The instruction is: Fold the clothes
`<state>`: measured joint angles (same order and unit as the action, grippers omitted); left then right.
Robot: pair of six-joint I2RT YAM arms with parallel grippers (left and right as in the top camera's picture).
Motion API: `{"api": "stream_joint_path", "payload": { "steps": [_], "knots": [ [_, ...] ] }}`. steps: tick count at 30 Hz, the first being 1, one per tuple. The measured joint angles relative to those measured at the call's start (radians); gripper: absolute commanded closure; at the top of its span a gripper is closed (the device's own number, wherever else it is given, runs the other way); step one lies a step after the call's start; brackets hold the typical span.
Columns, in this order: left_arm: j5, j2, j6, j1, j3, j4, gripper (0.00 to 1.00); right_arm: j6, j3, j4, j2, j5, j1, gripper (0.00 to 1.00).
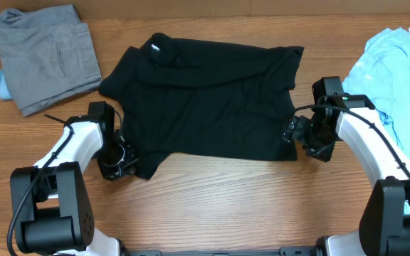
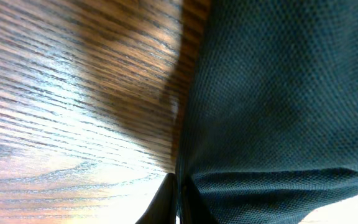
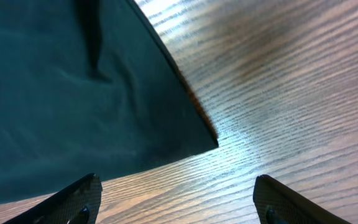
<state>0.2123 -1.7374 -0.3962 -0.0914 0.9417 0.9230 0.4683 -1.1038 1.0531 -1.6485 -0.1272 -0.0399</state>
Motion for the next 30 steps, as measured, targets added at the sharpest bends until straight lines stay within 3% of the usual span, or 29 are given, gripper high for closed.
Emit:
{"api": "stream_joint_path", "payload": {
  "steps": [14,23,26,30],
  "knots": [
    [0.0,0.0,0.007,0.0,0.0,-0.002,0.95,0.025,0.051,-0.069,-0.123,-0.027,0.0,0.21],
    [0.0,0.0,0.007,0.0,0.0,-0.002,0.96,0.03,0.06,-0.103,-0.143,-0.051,0.0,0.36],
    [0.0,0.0,0.007,0.0,0.0,-0.002,0.95,0.037,0.079,-0.118,-0.143,-0.053,0.0,0.36],
    [0.0,0.0,0.007,0.0,0.0,-0.002,0.96,0.058,0.107,-0.154,-0.127,-0.051,0.0,0.59]
  ]
}}
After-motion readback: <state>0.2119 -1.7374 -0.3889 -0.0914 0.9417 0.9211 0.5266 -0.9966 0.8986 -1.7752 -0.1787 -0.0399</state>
